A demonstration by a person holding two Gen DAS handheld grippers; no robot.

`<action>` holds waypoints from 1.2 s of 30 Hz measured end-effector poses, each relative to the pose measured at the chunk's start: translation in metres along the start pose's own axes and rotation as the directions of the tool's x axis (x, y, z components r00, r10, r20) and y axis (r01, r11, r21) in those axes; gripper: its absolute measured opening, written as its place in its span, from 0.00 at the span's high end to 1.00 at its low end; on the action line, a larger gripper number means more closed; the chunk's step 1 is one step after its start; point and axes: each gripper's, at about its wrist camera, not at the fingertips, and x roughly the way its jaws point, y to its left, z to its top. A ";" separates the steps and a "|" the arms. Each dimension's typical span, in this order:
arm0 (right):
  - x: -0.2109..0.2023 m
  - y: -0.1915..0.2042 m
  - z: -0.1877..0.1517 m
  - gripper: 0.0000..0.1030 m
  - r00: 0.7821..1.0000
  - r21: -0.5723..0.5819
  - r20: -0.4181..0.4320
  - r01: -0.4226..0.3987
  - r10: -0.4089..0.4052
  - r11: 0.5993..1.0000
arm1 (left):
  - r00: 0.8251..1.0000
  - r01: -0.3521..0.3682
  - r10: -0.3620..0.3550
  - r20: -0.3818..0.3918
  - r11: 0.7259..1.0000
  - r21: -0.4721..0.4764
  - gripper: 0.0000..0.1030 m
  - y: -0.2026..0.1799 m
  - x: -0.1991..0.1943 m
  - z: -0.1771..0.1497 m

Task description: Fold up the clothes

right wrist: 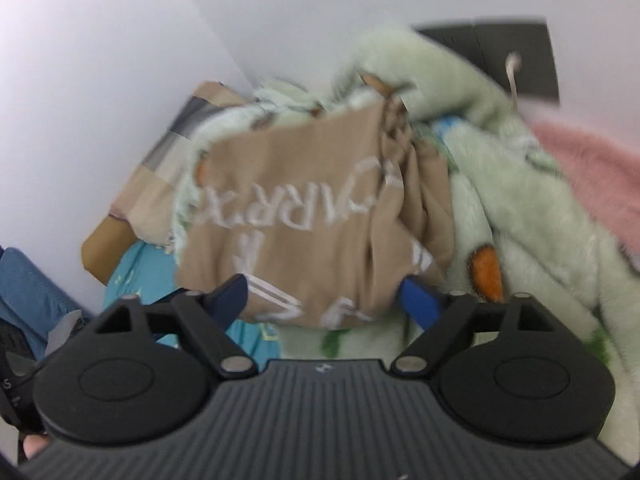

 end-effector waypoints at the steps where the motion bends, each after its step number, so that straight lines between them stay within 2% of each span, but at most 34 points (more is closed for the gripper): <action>1: -0.011 0.006 0.001 0.16 1.000 -0.017 0.017 0.000 0.000 1.000 | 1.000 -0.004 0.004 0.017 1.000 0.019 0.01 -0.005 -0.012 0.003; 5: -0.057 0.030 0.001 0.16 0.995 -0.084 0.097 0.007 0.001 0.996 | 0.996 -0.014 0.008 0.083 0.997 0.078 0.00 -0.024 -0.066 0.014; 12: -0.126 0.061 -0.015 0.16 0.984 -0.175 0.175 -0.010 0.041 0.984 | 0.982 -0.033 0.009 0.188 0.991 0.129 0.00 -0.060 -0.172 0.011; 18: -0.170 0.079 -0.038 0.16 0.972 -0.242 0.227 -0.005 0.062 0.970 | 0.971 -0.054 0.013 0.237 0.984 0.169 0.00 -0.074 -0.230 -0.005; 25: -0.191 0.092 -0.067 0.16 0.962 -0.270 0.263 -0.001 0.075 0.963 | 0.967 -0.076 0.025 0.252 0.978 0.194 0.00 -0.075 -0.267 -0.027; 30: -0.184 0.098 -0.089 0.16 0.954 -0.293 0.296 0.045 0.046 0.955 | 0.957 -0.112 0.048 0.285 0.970 0.215 0.00 -0.069 -0.284 -0.045; 36: -0.167 0.108 -0.112 0.16 0.947 -0.334 0.320 0.092 0.020 0.938 | 0.950 -0.152 0.072 0.303 0.956 0.249 0.00 -0.053 -0.283 -0.058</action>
